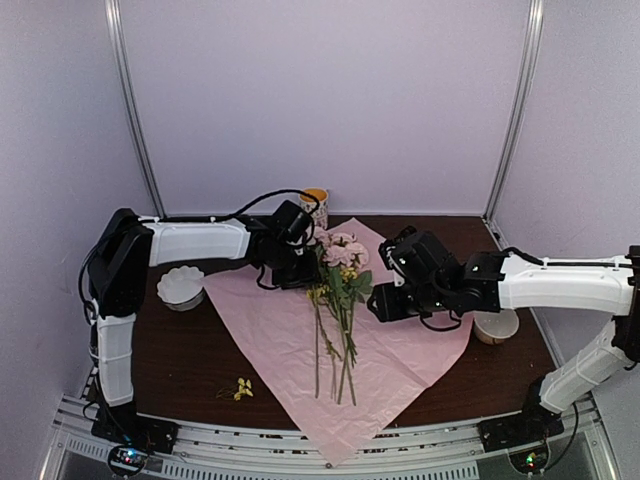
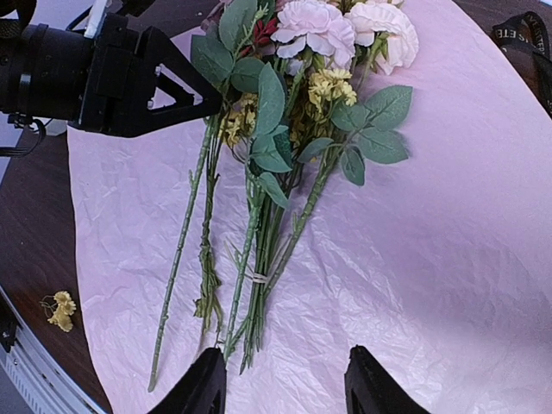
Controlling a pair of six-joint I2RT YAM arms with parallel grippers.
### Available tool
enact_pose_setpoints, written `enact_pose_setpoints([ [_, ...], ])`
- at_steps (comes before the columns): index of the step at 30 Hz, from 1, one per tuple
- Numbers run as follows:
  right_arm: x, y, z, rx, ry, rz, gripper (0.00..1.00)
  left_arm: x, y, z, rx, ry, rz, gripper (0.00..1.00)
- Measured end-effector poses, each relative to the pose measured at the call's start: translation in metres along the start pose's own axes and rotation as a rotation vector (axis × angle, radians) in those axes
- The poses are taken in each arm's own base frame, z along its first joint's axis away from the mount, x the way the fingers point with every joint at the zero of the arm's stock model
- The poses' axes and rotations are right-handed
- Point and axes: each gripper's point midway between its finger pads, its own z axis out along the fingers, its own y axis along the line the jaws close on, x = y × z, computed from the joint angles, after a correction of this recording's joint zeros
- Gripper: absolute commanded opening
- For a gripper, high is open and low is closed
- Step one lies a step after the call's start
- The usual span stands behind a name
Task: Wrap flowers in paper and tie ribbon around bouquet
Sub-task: Place the fake flower on the flattened wrapping paper, then pick up the bottom corner of the flattened wrapping paper from the center of the board.
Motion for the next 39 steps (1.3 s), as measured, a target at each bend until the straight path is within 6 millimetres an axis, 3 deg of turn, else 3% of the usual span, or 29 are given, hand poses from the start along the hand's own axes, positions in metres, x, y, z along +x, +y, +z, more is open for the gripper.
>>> enact_pose_setpoints([
  [2,0.002,-0.001,0.000,0.002,0.009,-0.003,0.48,0.002,0.005,0.001,-0.015,0.010,-0.003,0.54],
  [6,0.005,-0.002,-0.002,0.005,0.020,-0.008,0.49,0.007,0.017,0.006,-0.054,0.037,-0.006,0.85],
  [12,0.004,0.001,-0.009,-0.018,0.021,-0.020,0.51,0.009,0.022,0.005,-0.082,0.048,0.001,0.93],
  [17,0.008,0.019,-0.017,-0.110,0.041,-0.099,0.56,-0.005,0.015,-0.007,-0.063,-0.009,0.079,0.97],
  [20,0.029,0.041,-0.024,-0.163,0.078,-0.256,0.62,-0.016,0.007,-0.045,-0.012,-0.115,0.167,0.98],
  [23,0.064,0.074,-0.036,-0.233,0.092,-0.513,0.64,-0.024,-0.005,-0.100,0.086,-0.259,0.283,0.98],
  [27,0.130,0.102,-0.053,-0.367,0.088,-0.905,0.64,-0.021,-0.026,-0.183,0.258,-0.487,0.504,0.98],
  [29,0.161,0.105,-0.055,-0.438,0.100,-1.077,0.64,-0.017,-0.031,-0.207,0.297,-0.550,0.595,0.98],
  [33,0.190,0.110,-0.051,-0.524,0.119,-1.277,0.60,-0.014,-0.035,-0.232,0.296,-0.613,0.740,0.98],
  [39,0.227,0.121,-0.024,-0.584,0.204,-1.509,0.61,0.004,-0.017,-0.248,0.234,-0.644,0.891,0.98],
])
